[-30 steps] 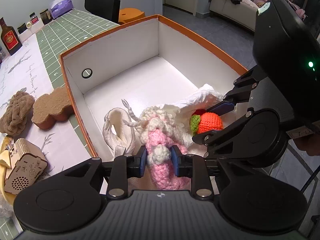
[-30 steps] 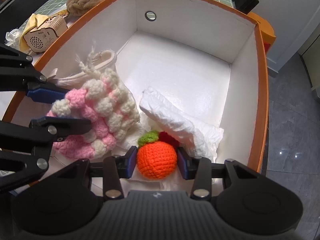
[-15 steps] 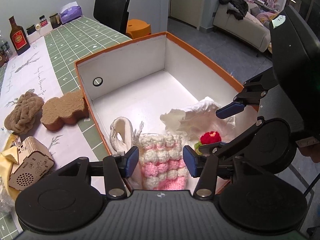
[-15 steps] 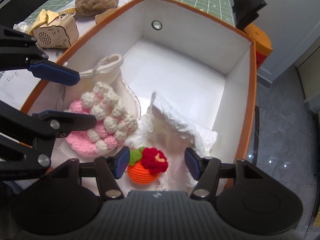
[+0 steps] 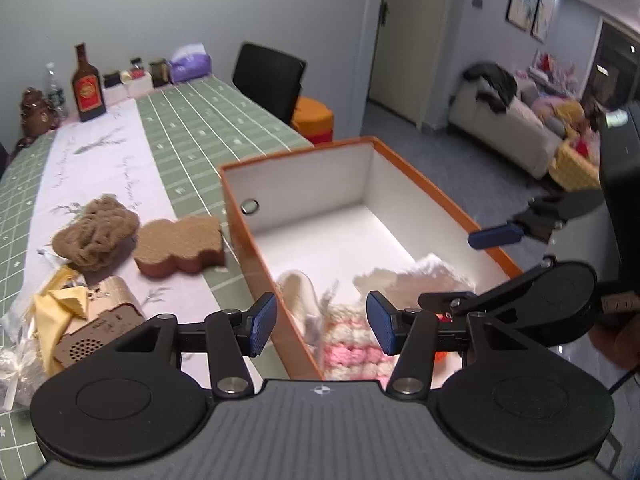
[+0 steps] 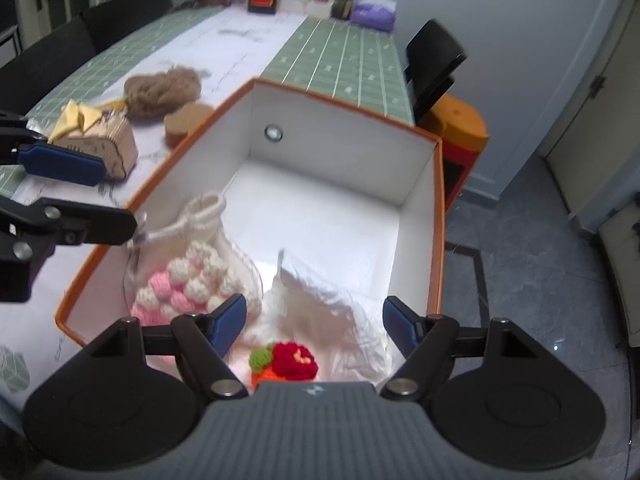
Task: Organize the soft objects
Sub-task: 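Open both tools to release the fruit and pouch into the box, then withdraw both tools from the box back toward the table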
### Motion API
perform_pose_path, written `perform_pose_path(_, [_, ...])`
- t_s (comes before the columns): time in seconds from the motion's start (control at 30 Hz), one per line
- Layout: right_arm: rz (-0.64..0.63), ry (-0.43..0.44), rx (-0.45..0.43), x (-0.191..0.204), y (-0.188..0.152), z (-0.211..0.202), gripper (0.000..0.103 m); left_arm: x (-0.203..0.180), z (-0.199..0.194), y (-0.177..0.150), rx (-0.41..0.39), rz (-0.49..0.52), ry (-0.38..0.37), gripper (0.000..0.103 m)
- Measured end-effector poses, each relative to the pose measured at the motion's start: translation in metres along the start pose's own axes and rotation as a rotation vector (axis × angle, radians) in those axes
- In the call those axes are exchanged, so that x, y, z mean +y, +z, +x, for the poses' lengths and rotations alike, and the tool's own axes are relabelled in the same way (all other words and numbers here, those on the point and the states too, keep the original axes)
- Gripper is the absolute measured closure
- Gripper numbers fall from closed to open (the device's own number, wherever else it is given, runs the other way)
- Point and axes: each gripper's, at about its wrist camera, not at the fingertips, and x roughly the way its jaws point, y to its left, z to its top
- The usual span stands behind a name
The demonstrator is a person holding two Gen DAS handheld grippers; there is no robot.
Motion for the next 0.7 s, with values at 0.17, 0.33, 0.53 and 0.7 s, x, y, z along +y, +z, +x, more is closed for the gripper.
perform_pose_path(0.17, [0.087,-0.015,-0.141,0.019,-0.008,-0.015,0.028,0.019,-0.022,-0.015,-0.119,-0.044,0.044,0.042])
perform_pose_path(0.33, [0.133,-0.015,-0.246,0.051,-0.010,-0.029,0.028,0.041,-0.043,-0.036,-0.222,-0.117,0.073,0.042])
perform_pose_path(0.53, [0.092,0.002,-0.358,0.100,-0.013,-0.039,0.016,0.060,-0.068,-0.065,-0.305,-0.138,0.141,0.042])
perform_pose_path(0.7, [0.070,0.004,-0.383,0.133,-0.016,-0.038,0.016,0.080,-0.087,-0.089,-0.352,-0.202,0.187,0.042])
